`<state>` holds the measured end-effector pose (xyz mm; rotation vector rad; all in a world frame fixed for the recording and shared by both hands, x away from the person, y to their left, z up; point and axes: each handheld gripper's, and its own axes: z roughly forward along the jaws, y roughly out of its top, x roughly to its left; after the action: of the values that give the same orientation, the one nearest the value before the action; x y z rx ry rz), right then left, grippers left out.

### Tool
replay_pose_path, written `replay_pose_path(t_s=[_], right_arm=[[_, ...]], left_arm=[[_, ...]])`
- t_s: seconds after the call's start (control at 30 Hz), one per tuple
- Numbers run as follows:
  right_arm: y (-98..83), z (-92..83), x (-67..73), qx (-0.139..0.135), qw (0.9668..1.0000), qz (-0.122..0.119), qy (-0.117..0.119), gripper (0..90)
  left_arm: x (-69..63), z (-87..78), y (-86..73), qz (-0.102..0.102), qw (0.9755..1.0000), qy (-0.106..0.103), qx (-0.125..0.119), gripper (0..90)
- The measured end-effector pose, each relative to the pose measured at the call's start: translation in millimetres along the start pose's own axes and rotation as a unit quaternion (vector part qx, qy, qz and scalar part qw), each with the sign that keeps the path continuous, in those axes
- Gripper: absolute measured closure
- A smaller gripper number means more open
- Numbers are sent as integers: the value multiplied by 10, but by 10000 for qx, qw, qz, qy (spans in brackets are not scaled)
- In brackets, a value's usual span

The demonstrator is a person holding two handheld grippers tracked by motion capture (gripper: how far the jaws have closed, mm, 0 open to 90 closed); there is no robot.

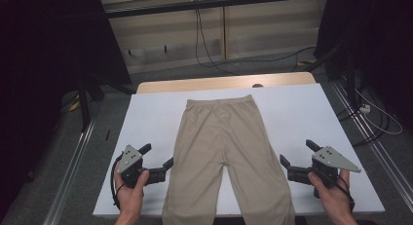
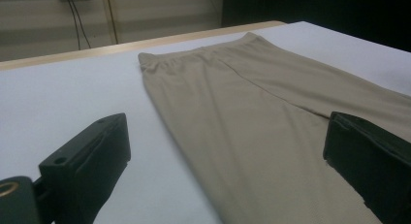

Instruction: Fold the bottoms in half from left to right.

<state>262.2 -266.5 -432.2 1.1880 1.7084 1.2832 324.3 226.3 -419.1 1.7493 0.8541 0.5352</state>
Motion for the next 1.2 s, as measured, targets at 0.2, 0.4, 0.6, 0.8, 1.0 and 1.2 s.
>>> replay_pose_path(t_s=[0.2,0.4,0.6,0.8,1.0,1.2], right_arm=[[-4,9,3,29,10000,-2,74,11],[-8,16,15,73,9998,38,180,10],[-15,50,74,214,9991,-55,368,10],[-11,82,156,272,9983,-102,512,10],[-8,117,259,369,9967,-231,683,9],[17,162,391,395,9953,-276,844,10]], left_arm=[[12,14,-4,-48,10000,-17,30,31],[12,32,-5,-45,10000,-3,82,32],[-1,58,-9,-39,9998,-45,191,36],[-10,59,-6,22,9995,-153,272,41],[-51,90,-1,87,9993,-207,313,46],[-111,189,-15,301,9980,-174,534,46]])
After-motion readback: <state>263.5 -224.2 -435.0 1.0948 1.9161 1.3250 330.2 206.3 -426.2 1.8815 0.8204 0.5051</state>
